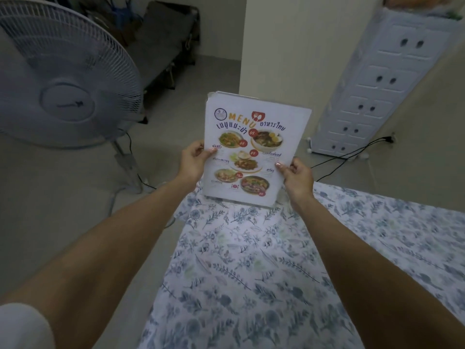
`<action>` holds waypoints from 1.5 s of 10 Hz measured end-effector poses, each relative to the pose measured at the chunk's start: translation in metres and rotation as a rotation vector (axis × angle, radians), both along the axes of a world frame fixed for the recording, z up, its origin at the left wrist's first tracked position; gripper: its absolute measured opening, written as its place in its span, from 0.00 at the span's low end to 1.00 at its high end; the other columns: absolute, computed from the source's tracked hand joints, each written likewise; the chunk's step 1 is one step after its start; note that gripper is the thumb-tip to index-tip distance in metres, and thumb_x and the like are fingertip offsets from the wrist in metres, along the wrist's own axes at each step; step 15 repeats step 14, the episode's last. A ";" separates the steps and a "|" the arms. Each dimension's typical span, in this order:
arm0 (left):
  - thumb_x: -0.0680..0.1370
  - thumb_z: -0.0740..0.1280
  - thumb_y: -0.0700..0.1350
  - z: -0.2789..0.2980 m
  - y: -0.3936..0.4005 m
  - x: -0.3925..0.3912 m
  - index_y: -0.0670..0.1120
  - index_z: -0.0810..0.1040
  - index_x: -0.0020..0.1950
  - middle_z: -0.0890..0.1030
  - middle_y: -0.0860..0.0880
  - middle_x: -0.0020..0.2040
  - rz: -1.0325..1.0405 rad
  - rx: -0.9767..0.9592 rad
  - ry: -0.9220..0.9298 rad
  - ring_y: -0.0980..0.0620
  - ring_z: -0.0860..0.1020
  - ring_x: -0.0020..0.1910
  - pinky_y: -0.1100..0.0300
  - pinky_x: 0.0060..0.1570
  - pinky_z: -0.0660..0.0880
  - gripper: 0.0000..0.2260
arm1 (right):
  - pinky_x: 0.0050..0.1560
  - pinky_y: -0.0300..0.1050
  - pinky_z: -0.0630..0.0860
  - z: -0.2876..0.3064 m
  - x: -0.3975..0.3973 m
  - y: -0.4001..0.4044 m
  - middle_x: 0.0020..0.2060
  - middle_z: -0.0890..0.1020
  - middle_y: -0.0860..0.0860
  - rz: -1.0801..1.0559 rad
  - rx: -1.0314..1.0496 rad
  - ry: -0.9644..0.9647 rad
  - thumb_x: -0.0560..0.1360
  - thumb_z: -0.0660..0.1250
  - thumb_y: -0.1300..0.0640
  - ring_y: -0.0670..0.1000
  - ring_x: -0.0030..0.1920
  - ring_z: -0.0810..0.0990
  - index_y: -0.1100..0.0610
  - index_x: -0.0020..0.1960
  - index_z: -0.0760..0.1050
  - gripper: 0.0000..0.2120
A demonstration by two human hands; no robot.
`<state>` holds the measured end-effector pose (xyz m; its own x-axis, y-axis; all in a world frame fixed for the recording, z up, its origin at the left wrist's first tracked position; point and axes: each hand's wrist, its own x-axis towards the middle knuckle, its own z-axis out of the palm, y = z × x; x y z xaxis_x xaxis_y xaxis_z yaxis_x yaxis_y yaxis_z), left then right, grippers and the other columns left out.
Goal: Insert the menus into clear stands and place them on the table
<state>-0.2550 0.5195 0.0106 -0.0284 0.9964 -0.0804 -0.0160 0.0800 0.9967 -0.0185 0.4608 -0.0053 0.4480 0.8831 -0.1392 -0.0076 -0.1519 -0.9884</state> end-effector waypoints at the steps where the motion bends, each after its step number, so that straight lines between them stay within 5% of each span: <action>1: 0.76 0.69 0.39 -0.012 0.017 -0.001 0.43 0.78 0.51 0.83 0.50 0.45 0.008 -0.034 -0.010 0.52 0.82 0.42 0.55 0.46 0.81 0.05 | 0.49 0.53 0.83 -0.008 -0.003 0.013 0.44 0.84 0.50 0.000 -0.014 0.003 0.77 0.68 0.62 0.51 0.46 0.84 0.59 0.50 0.78 0.03; 3: 0.75 0.70 0.40 -0.031 0.037 -0.005 0.44 0.79 0.51 0.83 0.43 0.51 -0.001 -0.065 0.005 0.42 0.82 0.51 0.48 0.54 0.80 0.05 | 0.50 0.53 0.82 -0.020 -0.008 0.033 0.47 0.84 0.53 -0.024 -0.051 -0.020 0.77 0.68 0.62 0.55 0.50 0.84 0.63 0.53 0.77 0.07; 6: 0.76 0.69 0.39 -0.033 0.049 0.000 0.43 0.78 0.52 0.83 0.42 0.52 -0.011 -0.077 -0.014 0.49 0.82 0.44 0.55 0.45 0.81 0.06 | 0.52 0.55 0.82 -0.025 -0.009 0.033 0.48 0.85 0.54 -0.042 -0.049 -0.008 0.77 0.68 0.61 0.55 0.50 0.84 0.62 0.53 0.77 0.07; 9: 0.76 0.69 0.41 -0.038 0.046 -0.002 0.46 0.78 0.51 0.84 0.41 0.54 -0.012 -0.055 0.002 0.50 0.83 0.45 0.52 0.50 0.81 0.05 | 0.53 0.61 0.81 -0.018 -0.012 0.030 0.52 0.84 0.57 -0.020 -0.097 -0.183 0.78 0.67 0.56 0.57 0.52 0.84 0.65 0.55 0.74 0.12; 11: 0.79 0.65 0.47 -0.031 0.034 0.002 0.43 0.75 0.60 0.82 0.47 0.54 -0.020 0.014 0.235 0.46 0.82 0.52 0.48 0.55 0.79 0.12 | 0.53 0.59 0.79 -0.008 -0.014 0.022 0.57 0.81 0.59 0.127 -0.238 -0.668 0.80 0.59 0.42 0.59 0.55 0.80 0.63 0.59 0.72 0.23; 12: 0.79 0.63 0.53 -0.025 0.030 0.000 0.42 0.71 0.66 0.79 0.44 0.62 -0.079 0.052 0.536 0.48 0.77 0.56 0.53 0.55 0.75 0.20 | 0.60 0.61 0.74 -0.003 -0.010 0.016 0.62 0.78 0.61 0.271 -0.390 -0.897 0.78 0.53 0.34 0.63 0.62 0.75 0.62 0.63 0.69 0.33; 13: 0.79 0.58 0.60 -0.017 0.020 -0.002 0.40 0.67 0.68 0.72 0.40 0.68 -0.189 -0.063 0.904 0.38 0.67 0.70 0.42 0.71 0.62 0.27 | 0.67 0.61 0.68 0.008 -0.007 0.007 0.65 0.75 0.62 0.364 -0.487 -1.107 0.75 0.50 0.30 0.64 0.65 0.73 0.61 0.67 0.68 0.38; 14: 0.78 0.53 0.64 -0.013 0.011 -0.004 0.40 0.61 0.74 0.62 0.37 0.76 -0.236 -0.188 1.101 0.35 0.53 0.77 0.40 0.75 0.47 0.34 | 0.71 0.62 0.62 0.014 -0.007 0.000 0.69 0.72 0.60 0.406 -0.529 -1.172 0.75 0.51 0.29 0.63 0.69 0.69 0.59 0.71 0.66 0.39; 15: 0.78 0.53 0.64 -0.013 0.011 -0.004 0.40 0.61 0.74 0.62 0.37 0.76 -0.236 -0.188 1.101 0.35 0.53 0.77 0.40 0.75 0.47 0.34 | 0.71 0.62 0.62 0.014 -0.007 0.000 0.69 0.72 0.60 0.406 -0.529 -1.172 0.75 0.51 0.29 0.63 0.69 0.69 0.59 0.71 0.66 0.39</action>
